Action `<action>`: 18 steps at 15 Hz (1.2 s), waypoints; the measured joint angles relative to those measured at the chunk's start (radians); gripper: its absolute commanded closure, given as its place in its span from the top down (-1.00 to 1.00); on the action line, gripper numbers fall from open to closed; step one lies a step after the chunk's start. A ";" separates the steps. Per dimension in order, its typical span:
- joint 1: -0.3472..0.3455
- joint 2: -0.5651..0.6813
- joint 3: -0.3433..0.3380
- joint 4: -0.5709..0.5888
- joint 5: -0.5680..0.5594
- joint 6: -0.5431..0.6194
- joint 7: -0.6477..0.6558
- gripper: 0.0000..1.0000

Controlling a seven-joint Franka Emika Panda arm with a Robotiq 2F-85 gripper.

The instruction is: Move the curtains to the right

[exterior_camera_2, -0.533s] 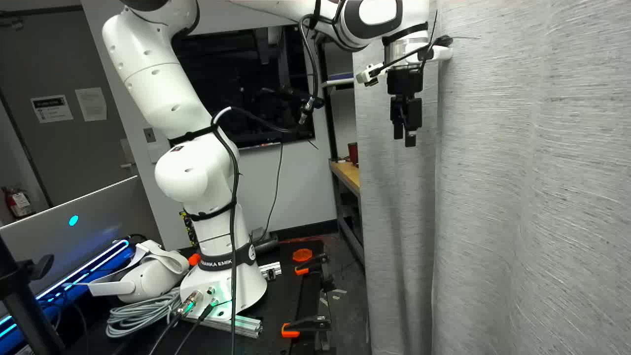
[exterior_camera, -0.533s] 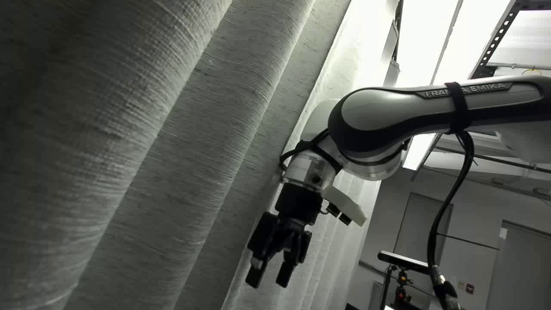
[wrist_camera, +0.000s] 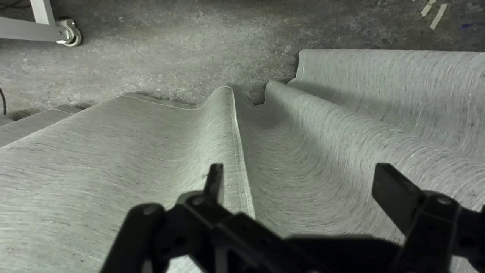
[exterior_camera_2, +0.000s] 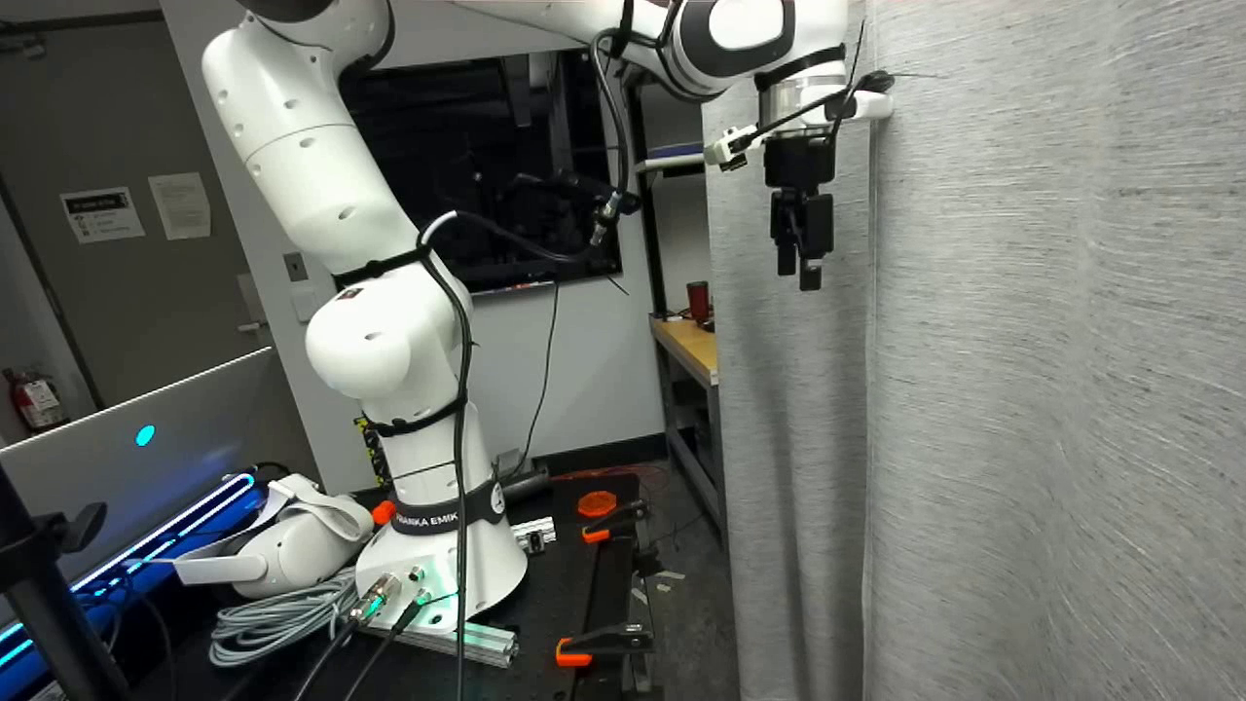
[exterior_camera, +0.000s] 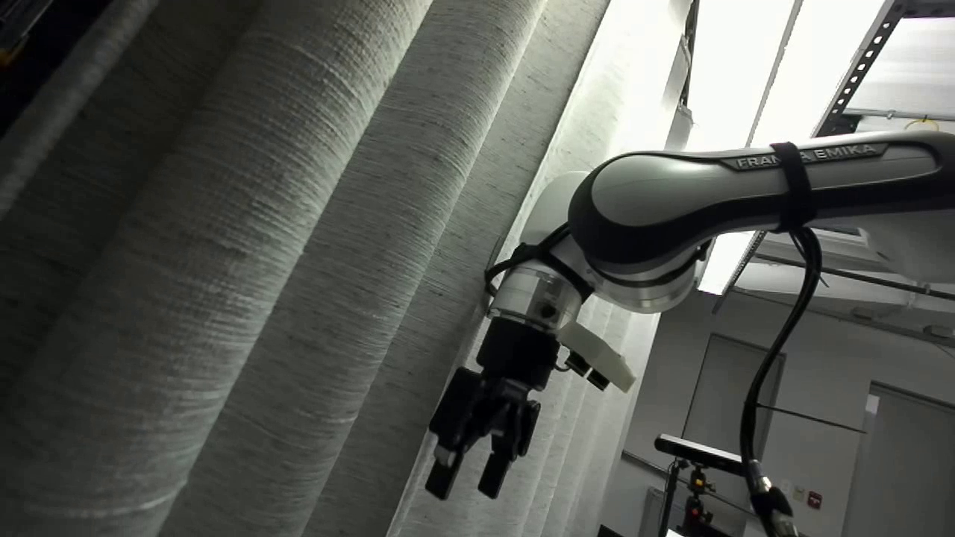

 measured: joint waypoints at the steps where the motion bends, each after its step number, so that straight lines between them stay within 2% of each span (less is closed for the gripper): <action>1: 0.000 0.000 0.000 0.000 0.000 0.000 0.000 1.00; 9: 0.001 0.002 0.008 0.001 -0.011 0.000 -0.004 1.00; 18: 0.097 0.049 0.128 0.010 -0.092 0.044 -0.028 1.00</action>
